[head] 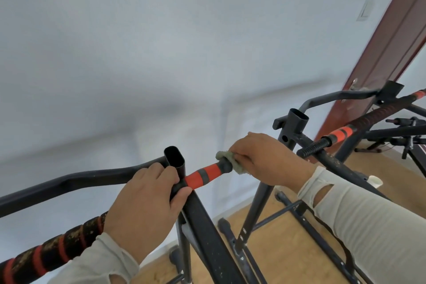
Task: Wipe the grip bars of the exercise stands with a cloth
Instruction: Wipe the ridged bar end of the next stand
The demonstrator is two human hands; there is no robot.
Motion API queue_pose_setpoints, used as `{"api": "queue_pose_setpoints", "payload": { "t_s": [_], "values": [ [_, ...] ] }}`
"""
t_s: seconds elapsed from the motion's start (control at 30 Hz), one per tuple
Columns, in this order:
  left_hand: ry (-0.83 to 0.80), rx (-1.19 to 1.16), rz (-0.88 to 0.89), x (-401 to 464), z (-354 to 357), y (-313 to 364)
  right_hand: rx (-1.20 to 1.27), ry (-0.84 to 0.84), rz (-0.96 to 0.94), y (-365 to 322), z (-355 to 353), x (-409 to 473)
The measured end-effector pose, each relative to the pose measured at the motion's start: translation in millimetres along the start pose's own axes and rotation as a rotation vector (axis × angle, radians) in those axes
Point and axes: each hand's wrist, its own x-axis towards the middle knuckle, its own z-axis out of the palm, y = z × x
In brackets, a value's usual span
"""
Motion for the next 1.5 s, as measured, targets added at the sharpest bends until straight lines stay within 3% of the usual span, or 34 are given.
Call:
{"api": "queue_pose_setpoints", "payload": {
  "t_s": [0.2, 0.3, 0.4, 0.5, 0.67, 0.87, 0.97, 1.2, 1.27, 1.4, 1.5],
  "values": [
    [0.002, 0.028, 0.01, -1.8, 3.5, -1.6, -0.107, -0.228, 0.309, 31.2, -38.8, 21.0],
    [0.004, 0.024, 0.007, -0.5, 4.1, -1.7, 0.126, -0.194, 0.207, 14.7, -29.1, 14.3],
    [-0.001, 0.029, 0.0, -0.5, 2.4, -1.0, 0.171, -0.153, 0.093, -9.8, -11.6, 7.5],
    [0.002, 0.021, 0.008, -0.8, 2.4, 0.9, 0.201, -0.17, 0.139, -3.5, -20.2, 7.5],
    [0.002, 0.023, -0.007, -0.3, 1.1, 1.4, -0.098, -0.277, 0.194, 3.3, -37.3, 34.2],
    [0.034, 0.049, -0.009, 1.1, 1.8, 1.9, 0.152, -0.249, 0.102, -2.8, -32.4, 13.4],
    [0.031, 0.03, 0.005, 0.9, 2.8, 0.9, 0.253, -0.228, 0.146, -3.0, -26.4, 17.8],
    [-0.017, 0.004, -0.009, 1.0, 0.2, 0.4, -0.132, -0.37, 0.371, 36.8, -41.9, 49.2],
    [-0.003, 0.013, -0.011, 1.4, -0.1, 1.0, -0.14, -0.336, 0.383, 45.0, -51.8, 40.0],
    [0.014, 0.012, -0.009, 1.0, 1.4, 1.0, 0.046, -0.082, 0.351, 46.6, -64.9, 13.5],
    [0.004, 0.005, -0.015, 0.9, 2.1, 0.9, 0.193, -0.083, 0.254, 31.6, -46.1, 2.5]
  ]
}}
